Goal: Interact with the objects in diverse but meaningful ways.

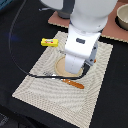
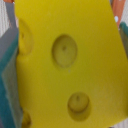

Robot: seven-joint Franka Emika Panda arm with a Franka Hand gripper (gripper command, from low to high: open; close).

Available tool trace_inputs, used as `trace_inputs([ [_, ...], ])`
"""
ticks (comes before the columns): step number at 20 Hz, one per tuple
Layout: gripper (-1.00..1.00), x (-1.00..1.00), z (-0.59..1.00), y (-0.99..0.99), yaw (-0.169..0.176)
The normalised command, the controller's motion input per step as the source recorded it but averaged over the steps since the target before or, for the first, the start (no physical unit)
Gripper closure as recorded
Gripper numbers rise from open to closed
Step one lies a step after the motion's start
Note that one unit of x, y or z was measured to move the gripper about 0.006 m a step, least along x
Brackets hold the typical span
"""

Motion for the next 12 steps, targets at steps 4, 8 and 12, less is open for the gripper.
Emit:
trace_inputs([
  [4, 1.0, -0.56, -0.35, 0.0, 0.001],
  [8, 1.0, -0.43, -0.35, 0.0, 0.0],
  [12, 1.0, -0.37, -0.38, 0.11, 0.017],
])
